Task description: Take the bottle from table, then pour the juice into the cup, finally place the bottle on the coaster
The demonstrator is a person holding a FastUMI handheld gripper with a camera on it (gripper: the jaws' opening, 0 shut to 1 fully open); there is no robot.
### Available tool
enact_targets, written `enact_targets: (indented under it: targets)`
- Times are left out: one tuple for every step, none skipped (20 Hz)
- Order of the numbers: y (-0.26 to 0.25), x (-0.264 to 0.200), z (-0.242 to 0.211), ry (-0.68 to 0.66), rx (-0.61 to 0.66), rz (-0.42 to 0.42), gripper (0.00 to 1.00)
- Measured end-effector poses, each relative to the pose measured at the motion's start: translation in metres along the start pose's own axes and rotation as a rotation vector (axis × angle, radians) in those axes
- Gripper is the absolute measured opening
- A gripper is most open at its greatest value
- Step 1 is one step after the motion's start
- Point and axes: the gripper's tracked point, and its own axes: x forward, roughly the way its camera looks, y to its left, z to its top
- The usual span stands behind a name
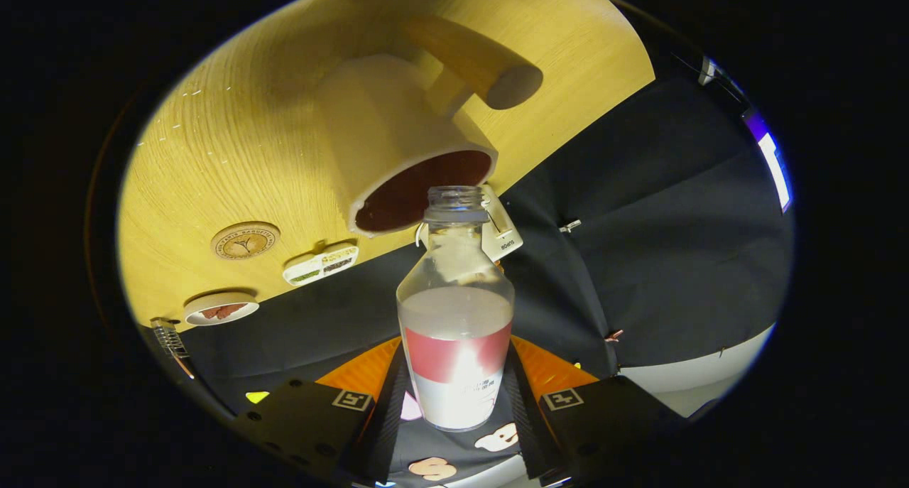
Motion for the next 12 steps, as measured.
enact_targets:
  targets:
    - [0.001, -0.001, -0.001, 0.002, 0.007, 0.001, 0.71]
    - [0.002, -0.001, -0.002, 0.006, 0.021, 0.005, 0.71]
    - [0.005, -0.002, -0.003, 0.012, 0.043, 0.010, 0.71]
    - [0.008, -0.003, -0.006, 0.024, 0.065, 0.016, 0.71]
    - [0.012, -0.004, -0.008, 0.036, 0.093, 0.026, 0.71]
    - [0.018, -0.006, -0.009, 0.049, 0.126, 0.045, 0.71]
    - [0.023, -0.008, -0.010, 0.062, 0.163, 0.061, 0.71]
    - [0.026, -0.011, -0.011, 0.073, 0.205, 0.073, 0.72]
    - [0.028, -0.013, -0.012, 0.083, 0.248, 0.078, 0.72]
    - [0.031, -0.016, -0.011, 0.094, 0.294, 0.084, 0.72]
    - [0.035, -0.019, -0.011, 0.104, 0.341, 0.099, 0.72]
    - [0.040, -0.021, -0.010, 0.120, 0.391, 0.123, 0.72]
